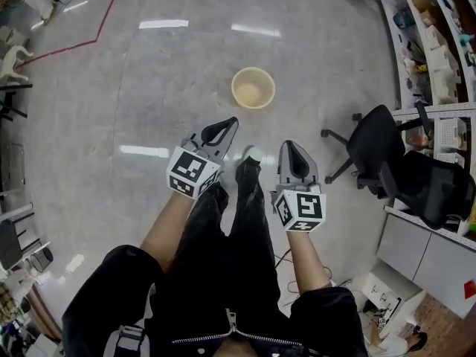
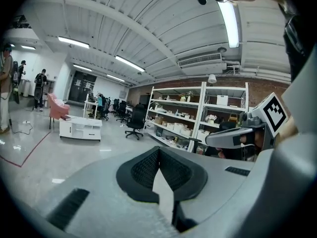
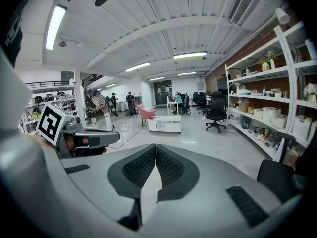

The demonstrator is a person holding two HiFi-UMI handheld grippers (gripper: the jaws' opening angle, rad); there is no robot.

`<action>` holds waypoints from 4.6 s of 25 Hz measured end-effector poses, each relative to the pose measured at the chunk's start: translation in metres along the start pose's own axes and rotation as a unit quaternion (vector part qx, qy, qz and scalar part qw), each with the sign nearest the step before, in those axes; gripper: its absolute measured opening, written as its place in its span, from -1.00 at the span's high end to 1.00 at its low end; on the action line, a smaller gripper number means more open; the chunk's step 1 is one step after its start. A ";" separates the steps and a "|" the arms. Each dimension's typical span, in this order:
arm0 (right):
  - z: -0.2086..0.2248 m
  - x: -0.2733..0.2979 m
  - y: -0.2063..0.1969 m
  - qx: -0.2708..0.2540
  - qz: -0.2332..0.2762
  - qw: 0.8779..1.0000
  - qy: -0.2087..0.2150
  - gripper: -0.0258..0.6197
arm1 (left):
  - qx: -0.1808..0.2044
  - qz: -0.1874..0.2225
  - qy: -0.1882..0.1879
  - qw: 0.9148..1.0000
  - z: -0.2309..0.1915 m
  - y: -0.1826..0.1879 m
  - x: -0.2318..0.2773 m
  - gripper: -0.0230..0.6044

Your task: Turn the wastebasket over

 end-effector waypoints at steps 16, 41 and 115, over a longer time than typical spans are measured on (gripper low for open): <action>0.088 0.206 -0.103 -0.028 0.018 0.999 0.024 0.89 | 0.051 -0.018 0.002 0.999 -0.136 -0.121 0.145 0.91; 0.072 0.464 -0.472 -0.207 -0.017 0.962 0.180 0.89 | 0.060 0.023 0.046 0.997 -0.312 -0.478 0.267 0.91; 0.112 0.561 -0.554 -0.276 -0.096 0.955 0.059 0.74 | -0.114 -0.053 0.241 0.962 -0.394 -0.659 0.192 0.14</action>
Point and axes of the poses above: the fingertips, and each gripper's own axes: x forward along the fingers, z to its right, y out of its top, the point moved 1 cm from there along -x, backward along the fingers, and after that the axes turned 9 degrees about -y, right-handed, at the moved point
